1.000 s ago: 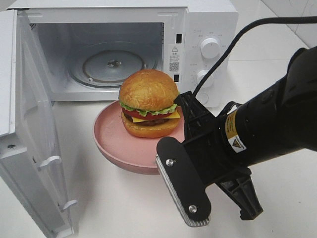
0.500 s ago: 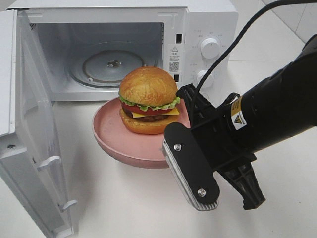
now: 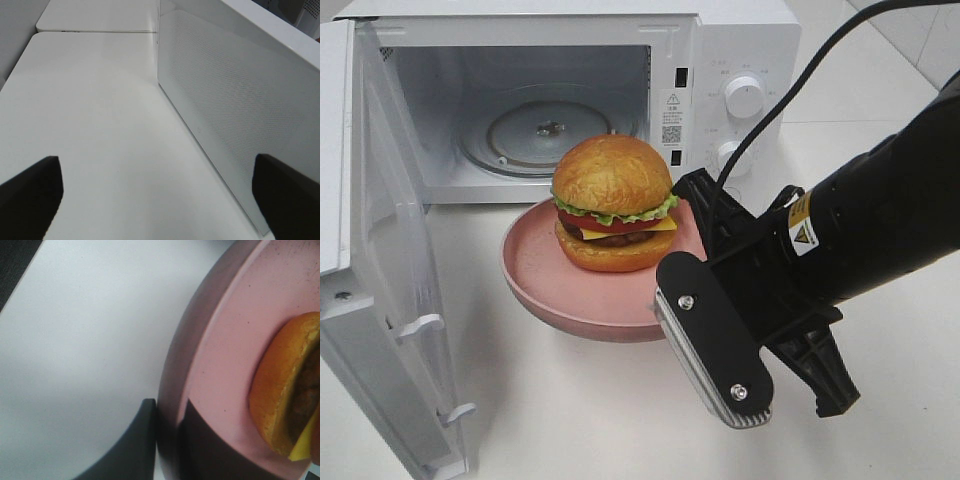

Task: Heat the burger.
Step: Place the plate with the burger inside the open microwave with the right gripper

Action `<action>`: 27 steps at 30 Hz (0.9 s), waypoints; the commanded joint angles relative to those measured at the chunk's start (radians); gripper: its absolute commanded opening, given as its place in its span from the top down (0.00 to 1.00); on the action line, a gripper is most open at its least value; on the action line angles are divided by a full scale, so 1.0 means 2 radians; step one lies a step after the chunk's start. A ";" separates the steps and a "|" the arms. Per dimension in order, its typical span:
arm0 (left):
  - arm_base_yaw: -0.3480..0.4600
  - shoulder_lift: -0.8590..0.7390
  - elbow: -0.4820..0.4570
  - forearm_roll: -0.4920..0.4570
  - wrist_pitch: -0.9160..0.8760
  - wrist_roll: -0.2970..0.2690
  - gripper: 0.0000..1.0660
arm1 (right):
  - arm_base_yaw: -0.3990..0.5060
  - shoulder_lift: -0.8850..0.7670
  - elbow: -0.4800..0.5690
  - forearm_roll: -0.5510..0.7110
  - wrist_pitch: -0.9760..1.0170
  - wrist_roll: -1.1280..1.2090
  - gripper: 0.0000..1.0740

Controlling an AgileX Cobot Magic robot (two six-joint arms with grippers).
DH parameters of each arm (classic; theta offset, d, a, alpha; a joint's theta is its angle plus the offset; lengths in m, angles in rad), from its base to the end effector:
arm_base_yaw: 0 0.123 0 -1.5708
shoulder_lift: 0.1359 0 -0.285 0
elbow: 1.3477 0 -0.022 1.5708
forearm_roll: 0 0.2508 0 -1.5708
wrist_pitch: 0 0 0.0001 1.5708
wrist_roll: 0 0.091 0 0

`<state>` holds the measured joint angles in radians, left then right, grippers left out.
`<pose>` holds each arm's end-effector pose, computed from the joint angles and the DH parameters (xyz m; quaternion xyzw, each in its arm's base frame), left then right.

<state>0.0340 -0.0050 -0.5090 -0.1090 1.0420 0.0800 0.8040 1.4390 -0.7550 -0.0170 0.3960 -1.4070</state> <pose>-0.0059 -0.0088 0.2817 0.0214 0.8431 -0.0239 0.5369 0.1882 0.1945 0.2090 -0.8596 0.4242 -0.0898 0.2705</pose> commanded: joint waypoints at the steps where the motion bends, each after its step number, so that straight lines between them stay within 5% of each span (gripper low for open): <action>1: -0.004 -0.011 0.003 -0.001 -0.002 0.001 0.08 | -0.002 -0.003 -0.008 -0.008 -0.050 0.007 1.00; 27: -0.004 -0.011 0.003 0.000 -0.002 0.001 0.08 | -0.001 0.086 -0.089 -0.014 -0.073 0.027 1.00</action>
<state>0.0340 -0.0050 -0.5090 -0.1080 1.0420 0.0800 0.8020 1.6020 -0.8940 -0.0320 0.3370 -1.3680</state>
